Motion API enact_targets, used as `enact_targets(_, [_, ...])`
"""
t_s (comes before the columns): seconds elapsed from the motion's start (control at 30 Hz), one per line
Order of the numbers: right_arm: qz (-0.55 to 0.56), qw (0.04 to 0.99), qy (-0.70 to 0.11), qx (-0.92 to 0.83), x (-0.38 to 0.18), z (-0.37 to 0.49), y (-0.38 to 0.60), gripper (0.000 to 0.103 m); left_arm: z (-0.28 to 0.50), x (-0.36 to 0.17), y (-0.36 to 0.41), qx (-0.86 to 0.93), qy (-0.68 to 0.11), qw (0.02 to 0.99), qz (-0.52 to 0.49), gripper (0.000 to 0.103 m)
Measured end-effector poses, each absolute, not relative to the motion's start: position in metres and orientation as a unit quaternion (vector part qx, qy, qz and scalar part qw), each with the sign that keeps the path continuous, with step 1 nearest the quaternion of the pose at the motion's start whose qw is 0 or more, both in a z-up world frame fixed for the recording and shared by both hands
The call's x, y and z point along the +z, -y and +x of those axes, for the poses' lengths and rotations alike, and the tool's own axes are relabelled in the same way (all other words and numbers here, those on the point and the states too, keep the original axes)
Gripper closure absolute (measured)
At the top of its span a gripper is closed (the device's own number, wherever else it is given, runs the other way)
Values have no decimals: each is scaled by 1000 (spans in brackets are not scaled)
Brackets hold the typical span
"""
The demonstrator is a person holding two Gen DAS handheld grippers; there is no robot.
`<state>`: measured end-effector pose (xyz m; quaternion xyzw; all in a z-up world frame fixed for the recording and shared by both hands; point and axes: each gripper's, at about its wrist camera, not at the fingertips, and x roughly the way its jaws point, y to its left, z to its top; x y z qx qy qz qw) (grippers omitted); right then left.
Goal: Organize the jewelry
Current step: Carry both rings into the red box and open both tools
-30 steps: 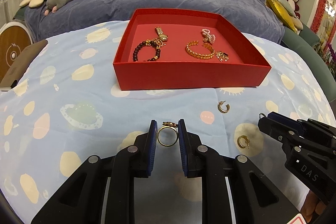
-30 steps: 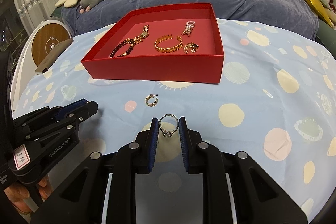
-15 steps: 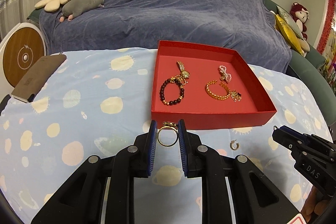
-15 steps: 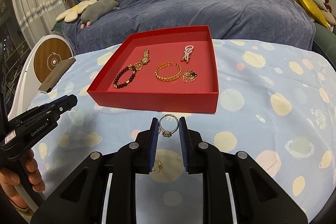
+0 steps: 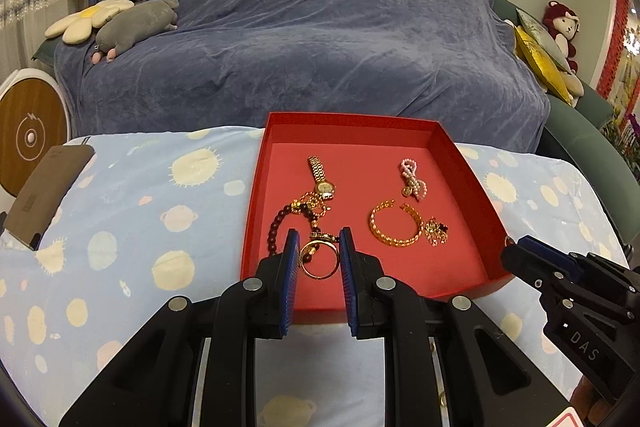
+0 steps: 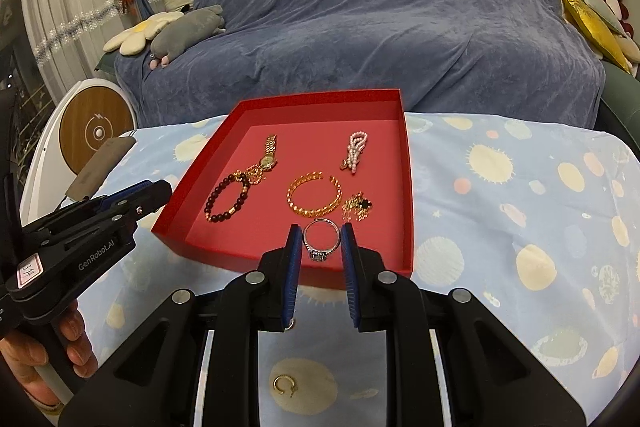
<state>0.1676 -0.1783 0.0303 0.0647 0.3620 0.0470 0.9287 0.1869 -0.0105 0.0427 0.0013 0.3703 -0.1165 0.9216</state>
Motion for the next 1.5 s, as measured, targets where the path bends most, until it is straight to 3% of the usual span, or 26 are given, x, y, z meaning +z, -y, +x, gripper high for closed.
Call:
enact_targets(1.37, [59, 915, -396, 38, -5, 268, 184, 83, 280, -5, 47, -79, -421, 903, 29, 85])
enact_targets(1.47, [60, 917, -392, 39, -2, 265, 183, 82, 277, -4, 47, -79, -416, 905, 32, 73])
enact_targets(1.5, [60, 919, -389, 38, 1, 263, 183, 82, 277, -3, 47, -75, -413, 907, 35, 60])
